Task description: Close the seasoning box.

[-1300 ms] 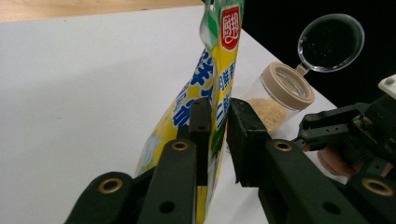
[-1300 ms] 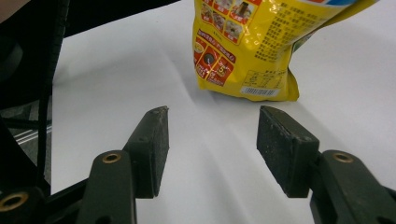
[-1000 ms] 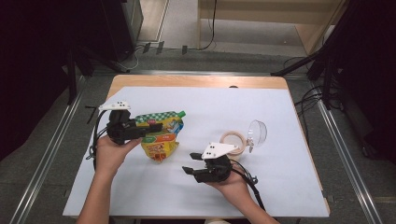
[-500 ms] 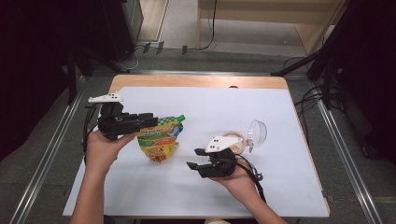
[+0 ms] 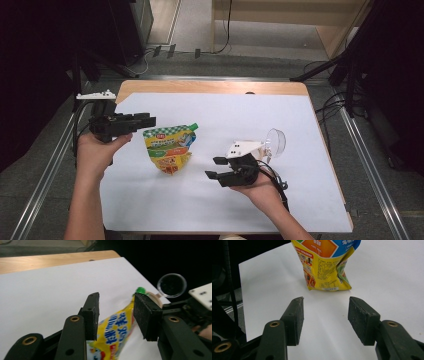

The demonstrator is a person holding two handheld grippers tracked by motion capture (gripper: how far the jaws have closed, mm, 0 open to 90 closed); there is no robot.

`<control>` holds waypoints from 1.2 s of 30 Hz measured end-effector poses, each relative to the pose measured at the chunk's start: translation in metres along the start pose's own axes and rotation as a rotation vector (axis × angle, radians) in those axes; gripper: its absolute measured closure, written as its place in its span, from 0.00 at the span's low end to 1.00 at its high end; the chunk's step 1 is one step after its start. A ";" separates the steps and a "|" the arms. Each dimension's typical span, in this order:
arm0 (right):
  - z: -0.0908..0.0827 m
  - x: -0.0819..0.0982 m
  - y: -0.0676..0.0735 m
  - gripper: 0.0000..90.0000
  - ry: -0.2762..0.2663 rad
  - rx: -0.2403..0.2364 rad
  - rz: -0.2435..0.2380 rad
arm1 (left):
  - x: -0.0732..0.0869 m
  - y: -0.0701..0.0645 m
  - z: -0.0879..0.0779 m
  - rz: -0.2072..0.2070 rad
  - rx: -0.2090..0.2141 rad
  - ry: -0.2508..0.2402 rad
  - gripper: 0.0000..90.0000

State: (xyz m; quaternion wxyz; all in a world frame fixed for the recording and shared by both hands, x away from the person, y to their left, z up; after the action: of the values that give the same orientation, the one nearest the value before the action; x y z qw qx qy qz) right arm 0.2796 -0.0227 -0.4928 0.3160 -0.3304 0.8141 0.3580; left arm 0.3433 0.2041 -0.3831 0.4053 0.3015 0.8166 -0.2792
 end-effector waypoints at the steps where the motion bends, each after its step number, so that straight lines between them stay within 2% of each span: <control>1: -0.001 0.000 0.000 0.53 0.000 -0.004 0.000 | 0.000 0.002 0.000 -0.007 -0.004 -0.005 0.63; 6: -0.010 -0.005 -0.002 0.54 -0.004 -0.004 0.006 | 0.008 0.014 0.001 -0.003 -0.046 -0.005 0.59; 15: -0.034 -0.017 -0.007 0.54 -0.022 0.009 0.010 | 0.026 0.029 0.013 -0.015 -0.068 0.020 0.55; 18: -0.045 -0.022 -0.009 0.54 -0.028 0.019 0.010 | 0.031 0.031 0.017 -0.004 -0.076 0.027 0.54; 22: -0.060 -0.029 -0.014 0.54 -0.044 0.029 0.001 | 0.039 0.033 0.024 -0.013 -0.072 0.045 0.54; 25: -0.072 -0.035 -0.018 0.54 -0.060 0.038 0.015 | 0.044 0.035 0.028 -0.011 -0.073 0.061 0.54; 36: -0.104 -0.045 -0.034 0.54 -0.091 0.086 0.027 | 0.053 0.032 0.040 0.010 -0.060 0.072 0.53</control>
State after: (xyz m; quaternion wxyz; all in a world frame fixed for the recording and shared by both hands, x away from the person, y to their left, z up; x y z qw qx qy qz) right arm 0.3026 -0.1091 -0.4150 0.3618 -0.2887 0.8179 0.3417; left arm 0.3598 0.2117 -0.4543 0.3857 0.3030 0.8373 -0.2416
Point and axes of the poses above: each handheld gripper's, and its own axes: z roughly forward along the jaws, x roughly out of its underside, y roughly to its left, the point moved 9 cm from there along z, roughly forward along the jaws, and after that the axes turned 13 degrees about z, right-handed, at the moved point
